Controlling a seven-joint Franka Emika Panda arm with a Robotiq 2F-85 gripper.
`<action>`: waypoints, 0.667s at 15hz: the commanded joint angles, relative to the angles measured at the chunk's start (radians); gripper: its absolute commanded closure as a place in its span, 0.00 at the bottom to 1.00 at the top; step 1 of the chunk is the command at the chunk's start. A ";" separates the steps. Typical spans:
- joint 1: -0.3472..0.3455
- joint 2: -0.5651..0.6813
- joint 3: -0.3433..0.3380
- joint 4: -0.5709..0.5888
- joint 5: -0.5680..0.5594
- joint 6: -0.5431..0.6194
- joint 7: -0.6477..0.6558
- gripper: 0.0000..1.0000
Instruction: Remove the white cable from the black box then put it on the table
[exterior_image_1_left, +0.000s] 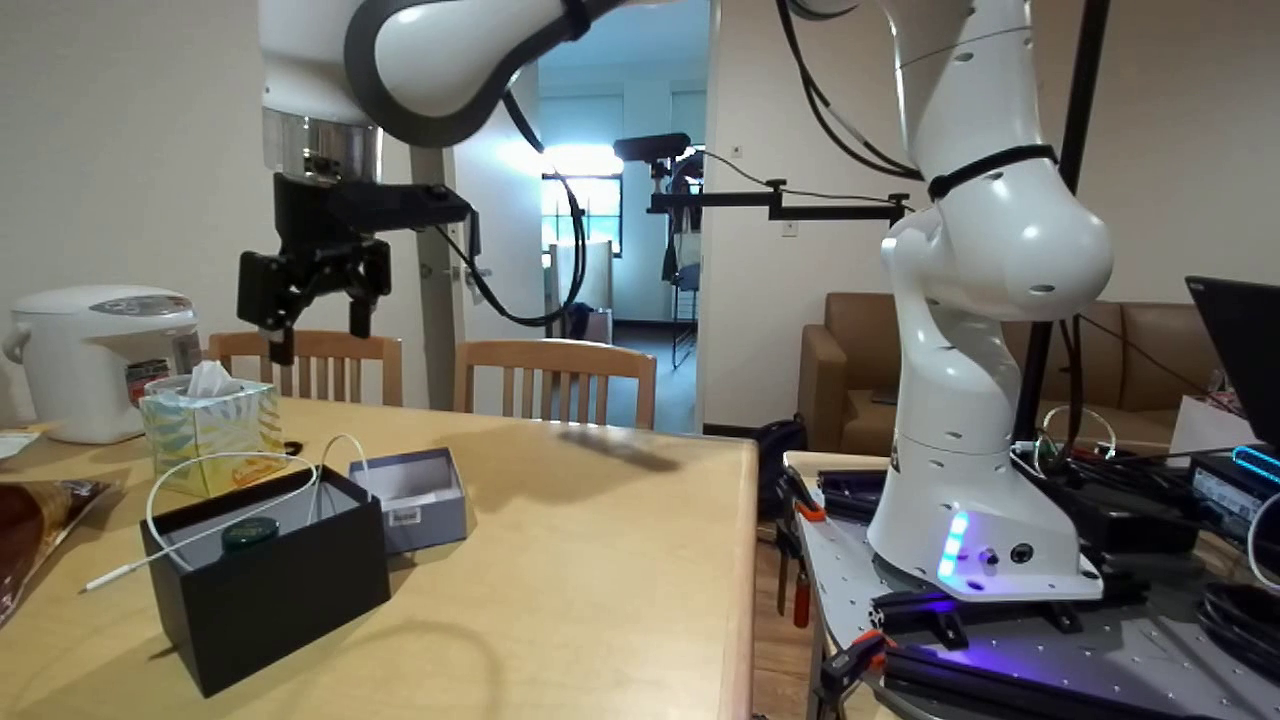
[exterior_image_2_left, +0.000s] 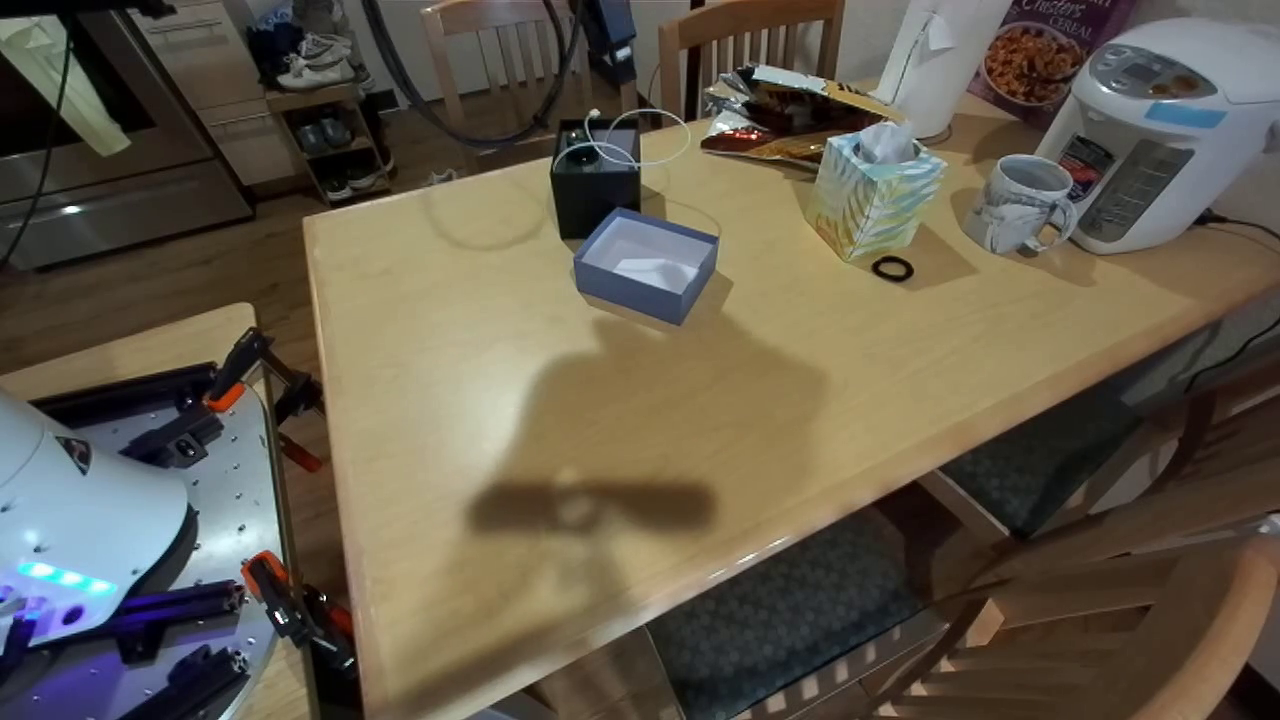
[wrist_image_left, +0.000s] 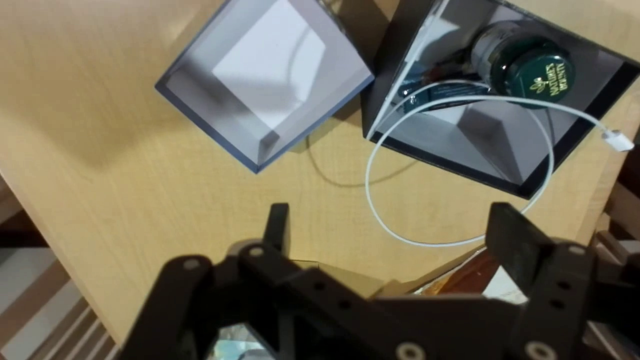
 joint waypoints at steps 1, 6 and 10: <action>0.004 0.010 -0.013 0.002 0.062 -0.040 0.139 0.00; -0.011 0.049 0.000 0.004 0.256 -0.078 0.220 0.00; -0.009 0.067 -0.011 -0.027 0.366 -0.024 0.329 0.00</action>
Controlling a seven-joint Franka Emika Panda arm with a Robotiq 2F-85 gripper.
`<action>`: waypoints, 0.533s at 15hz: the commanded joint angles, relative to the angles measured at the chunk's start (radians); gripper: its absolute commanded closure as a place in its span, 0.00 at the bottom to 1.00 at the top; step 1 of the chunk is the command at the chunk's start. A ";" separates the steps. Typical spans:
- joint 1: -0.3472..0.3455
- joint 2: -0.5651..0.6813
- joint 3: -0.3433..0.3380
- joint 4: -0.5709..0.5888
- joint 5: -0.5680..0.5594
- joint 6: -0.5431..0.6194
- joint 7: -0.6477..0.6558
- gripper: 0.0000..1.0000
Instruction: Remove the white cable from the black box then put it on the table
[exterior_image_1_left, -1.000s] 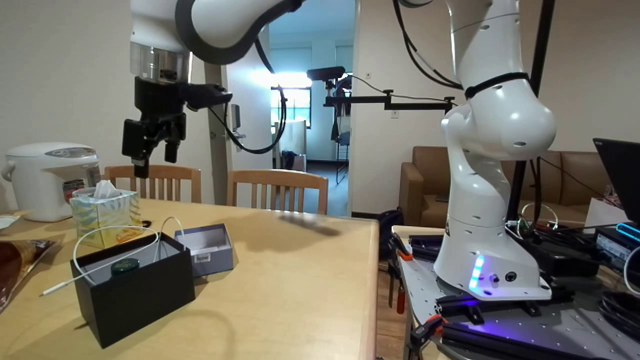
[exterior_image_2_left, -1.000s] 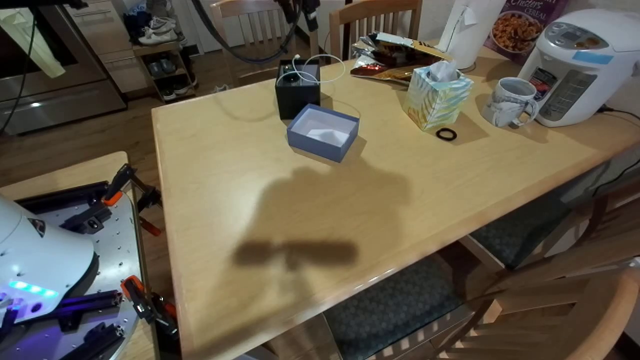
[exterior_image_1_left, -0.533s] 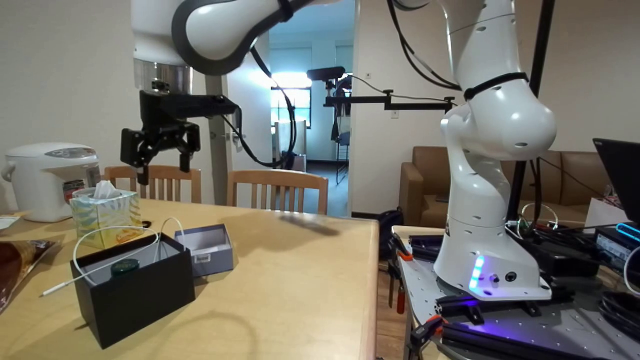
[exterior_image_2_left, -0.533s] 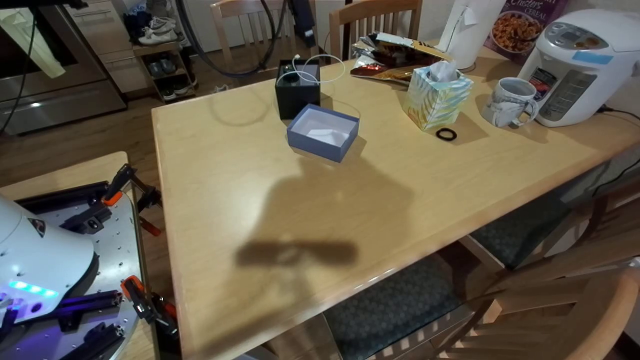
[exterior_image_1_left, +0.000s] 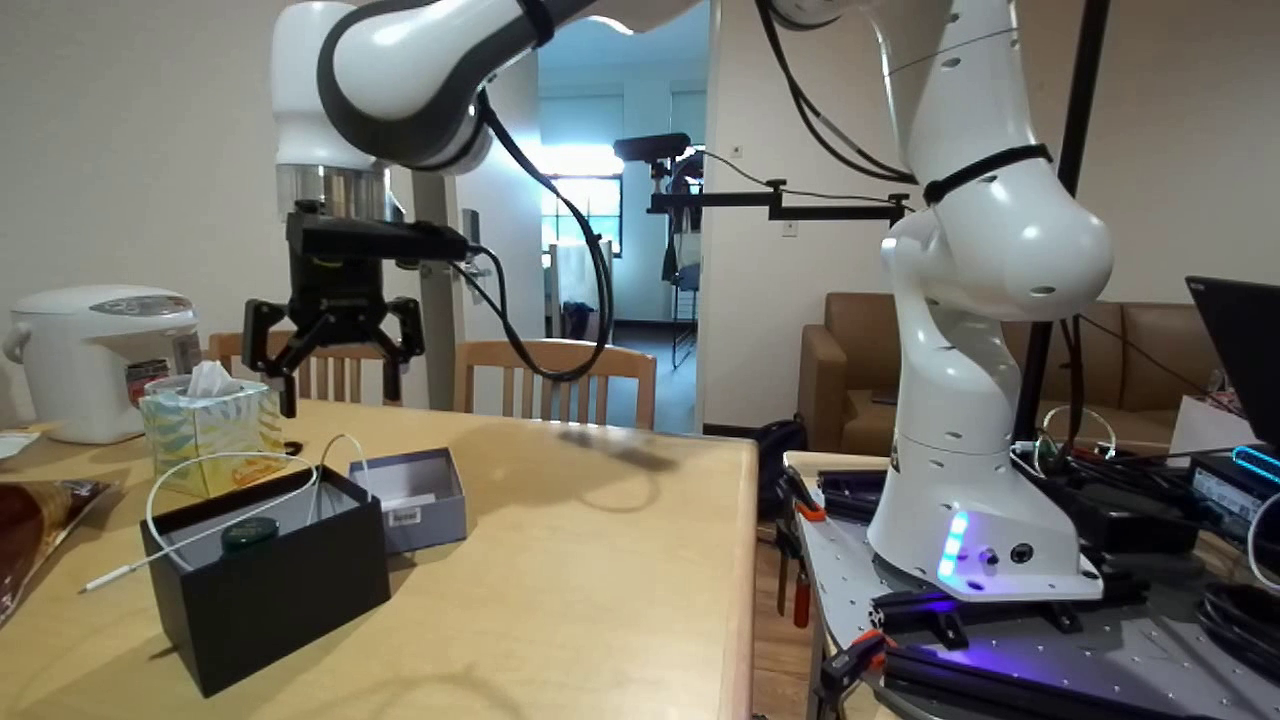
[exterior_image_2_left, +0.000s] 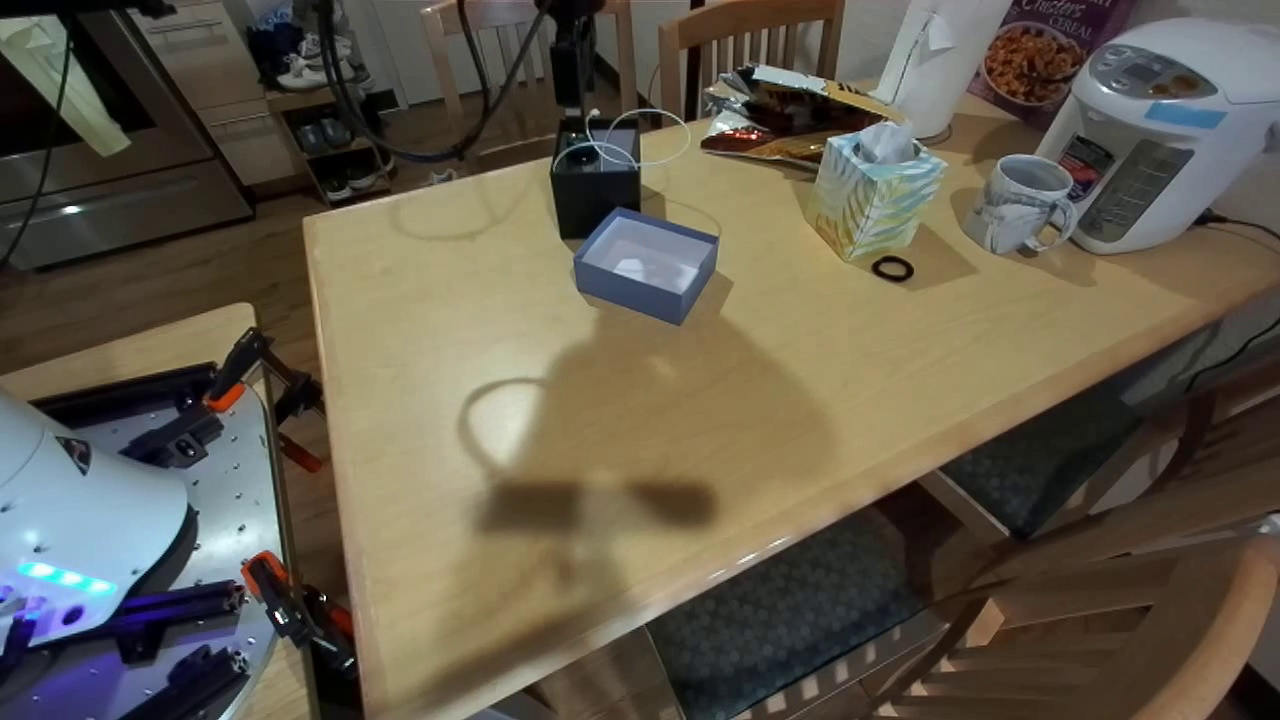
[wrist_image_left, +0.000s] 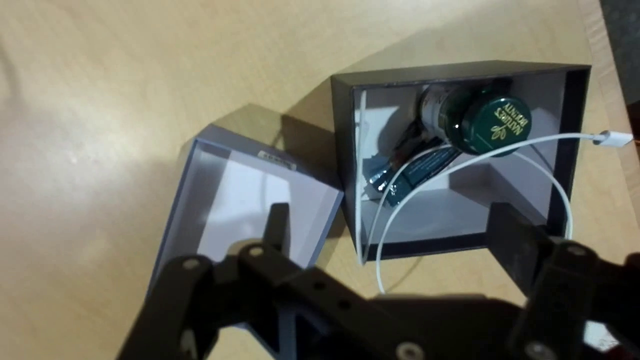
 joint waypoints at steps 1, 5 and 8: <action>-0.005 0.009 -0.002 -0.032 0.072 0.065 0.110 0.00; 0.025 0.020 -0.034 -0.060 -0.026 0.136 0.232 0.00; 0.040 0.021 -0.050 -0.087 -0.079 0.188 0.312 0.00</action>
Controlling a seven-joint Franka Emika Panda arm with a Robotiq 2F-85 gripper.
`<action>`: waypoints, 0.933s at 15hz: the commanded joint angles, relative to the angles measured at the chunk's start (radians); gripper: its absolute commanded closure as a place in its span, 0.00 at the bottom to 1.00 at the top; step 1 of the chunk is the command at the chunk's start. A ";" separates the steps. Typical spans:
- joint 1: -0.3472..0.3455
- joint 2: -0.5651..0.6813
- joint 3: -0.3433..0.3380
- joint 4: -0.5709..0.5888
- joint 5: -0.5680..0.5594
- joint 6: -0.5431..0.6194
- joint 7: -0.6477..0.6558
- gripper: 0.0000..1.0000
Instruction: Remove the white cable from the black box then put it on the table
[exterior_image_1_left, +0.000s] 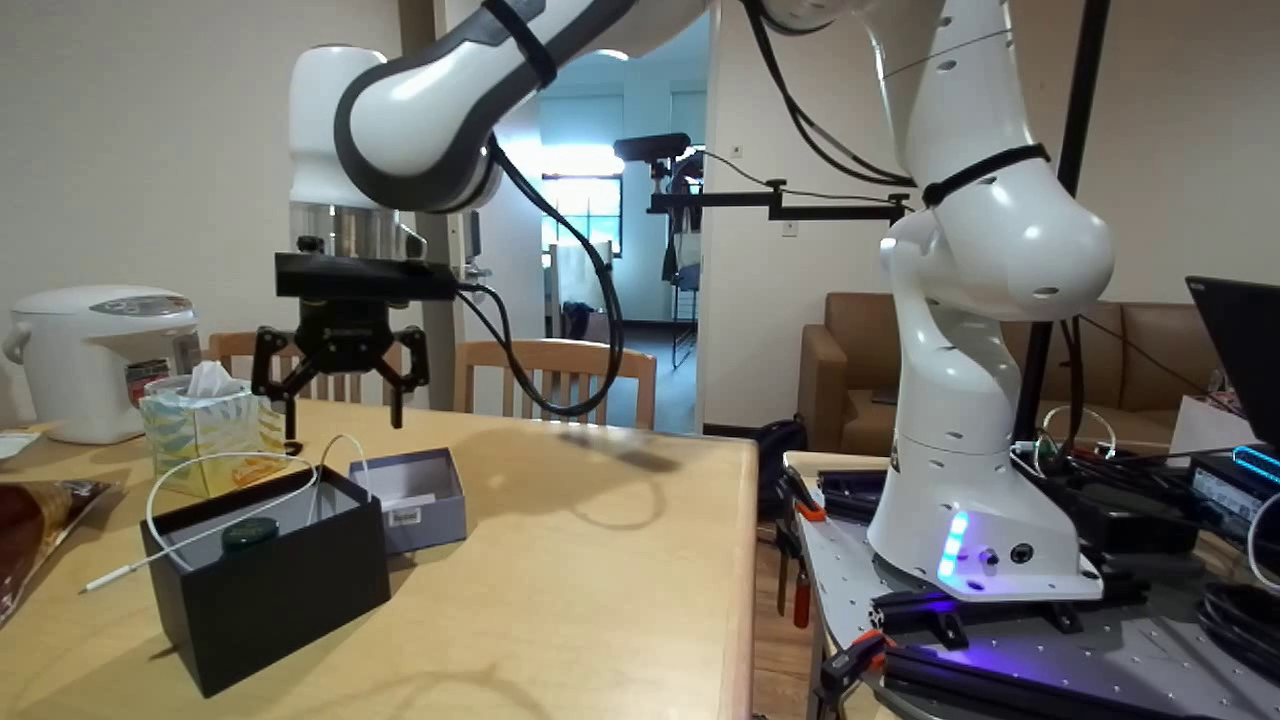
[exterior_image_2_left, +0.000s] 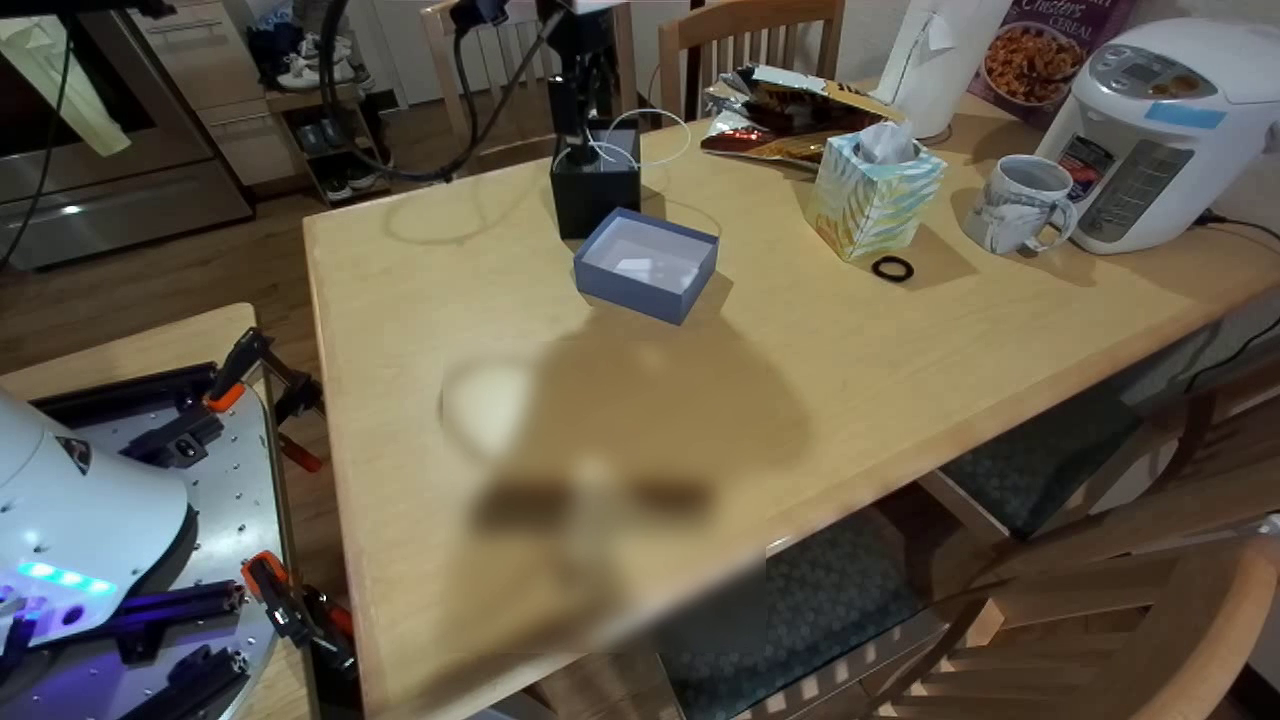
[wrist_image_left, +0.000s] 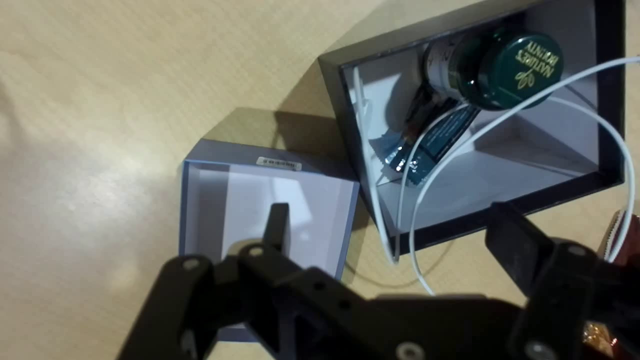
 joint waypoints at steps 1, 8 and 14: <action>0.023 -0.006 -0.020 -0.041 -0.065 0.072 0.112 0.00; 0.012 -0.002 0.001 -0.091 -0.021 0.172 0.115 0.21; 0.020 0.000 -0.009 -0.118 -0.043 0.156 0.128 0.67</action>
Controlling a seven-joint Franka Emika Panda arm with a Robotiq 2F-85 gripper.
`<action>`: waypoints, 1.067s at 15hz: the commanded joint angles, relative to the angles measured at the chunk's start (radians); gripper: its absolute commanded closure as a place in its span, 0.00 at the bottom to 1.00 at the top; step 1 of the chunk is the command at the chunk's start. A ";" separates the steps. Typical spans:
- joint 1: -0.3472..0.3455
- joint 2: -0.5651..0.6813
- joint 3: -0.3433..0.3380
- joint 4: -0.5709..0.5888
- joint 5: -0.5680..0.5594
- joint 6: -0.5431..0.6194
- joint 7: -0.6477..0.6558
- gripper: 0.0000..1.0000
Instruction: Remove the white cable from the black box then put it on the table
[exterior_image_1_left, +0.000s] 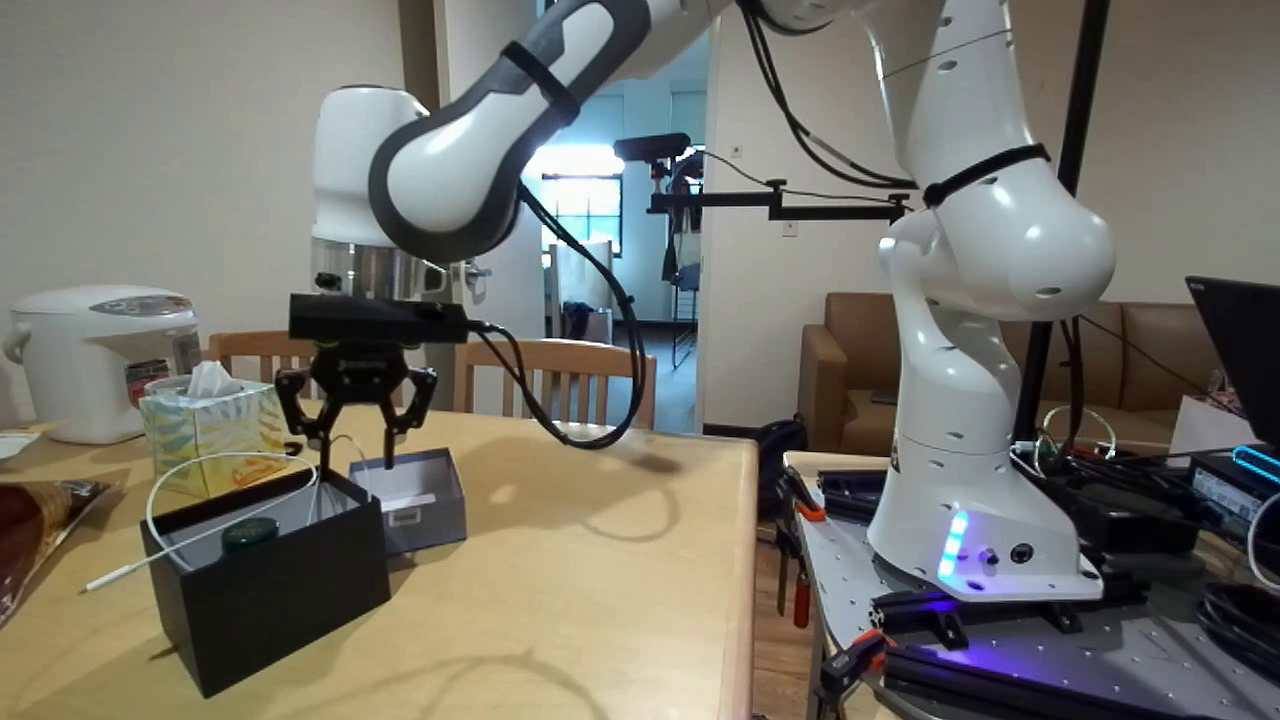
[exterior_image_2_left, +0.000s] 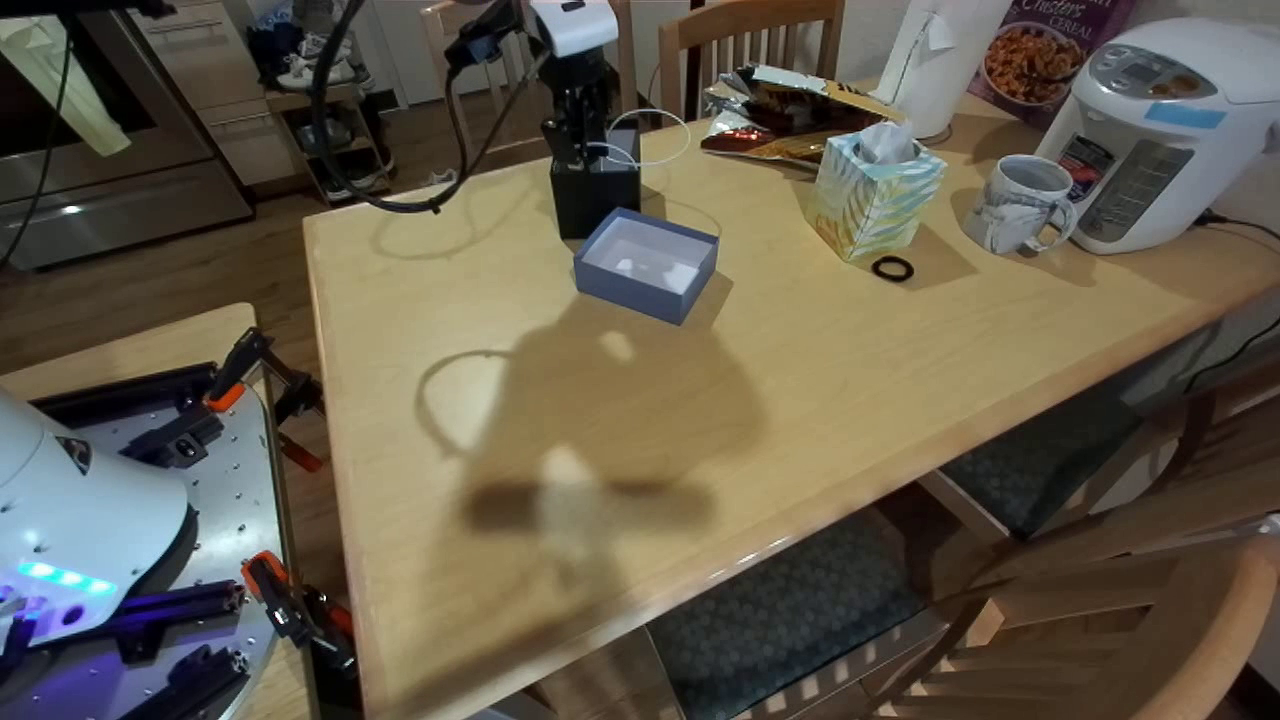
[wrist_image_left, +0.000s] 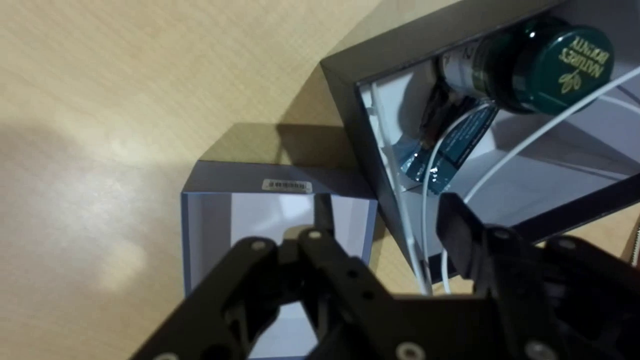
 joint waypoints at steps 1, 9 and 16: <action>0.008 -0.007 -0.006 -0.023 -0.016 0.007 0.032 0.73; 0.020 -0.059 -0.012 -0.042 -0.051 -0.006 0.036 1.00; 0.029 -0.164 0.021 -0.024 -0.149 -0.068 -0.036 0.99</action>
